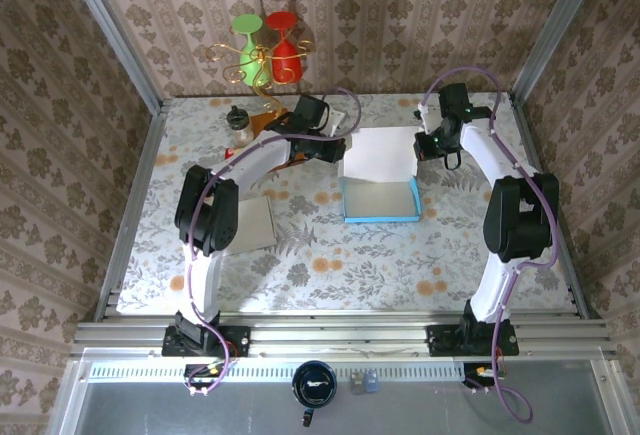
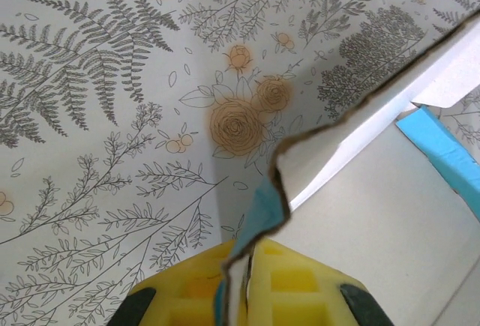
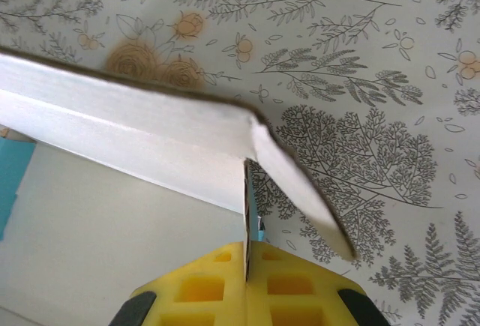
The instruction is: Fold the paper box
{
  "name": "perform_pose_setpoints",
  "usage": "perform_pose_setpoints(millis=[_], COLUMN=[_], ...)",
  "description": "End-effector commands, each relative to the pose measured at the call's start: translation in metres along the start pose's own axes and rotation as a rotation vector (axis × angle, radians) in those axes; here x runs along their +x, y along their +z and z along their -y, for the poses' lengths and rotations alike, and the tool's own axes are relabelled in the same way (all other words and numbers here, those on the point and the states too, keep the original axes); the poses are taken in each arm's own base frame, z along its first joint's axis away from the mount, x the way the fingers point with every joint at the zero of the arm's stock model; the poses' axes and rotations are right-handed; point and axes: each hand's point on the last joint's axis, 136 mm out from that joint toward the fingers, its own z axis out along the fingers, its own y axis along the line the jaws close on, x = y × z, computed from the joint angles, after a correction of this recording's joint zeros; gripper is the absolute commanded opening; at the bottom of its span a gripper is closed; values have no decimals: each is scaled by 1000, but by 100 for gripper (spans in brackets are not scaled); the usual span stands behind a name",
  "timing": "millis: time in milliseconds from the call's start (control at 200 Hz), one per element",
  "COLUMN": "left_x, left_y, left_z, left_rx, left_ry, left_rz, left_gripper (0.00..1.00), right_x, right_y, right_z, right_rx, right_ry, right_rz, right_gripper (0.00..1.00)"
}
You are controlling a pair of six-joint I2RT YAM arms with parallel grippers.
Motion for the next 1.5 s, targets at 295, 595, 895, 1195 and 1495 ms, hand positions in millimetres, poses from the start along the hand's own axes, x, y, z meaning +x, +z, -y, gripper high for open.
perform_pose_setpoints(millis=[295, 595, 895, 1195, 1495], left_x=[-22, -53, -94, -96, -82], left_y=[-7, -9, -5, -2, -1], left_z=[-16, -27, -31, -21, -12], left_rx=[-254, -347, -327, -237, -175], left_ry=[-248, -328, -245, -186, -115], left_rz=[74, 182, 374, 533, 611], left_gripper=[0, 0, 0, 0, 0], right_x=[-36, -66, -89, -76, -56], right_y=[-27, -28, -16, -3, 7], right_z=[-12, -30, -43, -45, -44], right_rx=[151, 98, 25, 3, 33], right_ry=[151, 273, 292, 289, 282], right_rz=[156, 289, 408, 463, 499], right_gripper=[0, 0, 0, 0, 0])
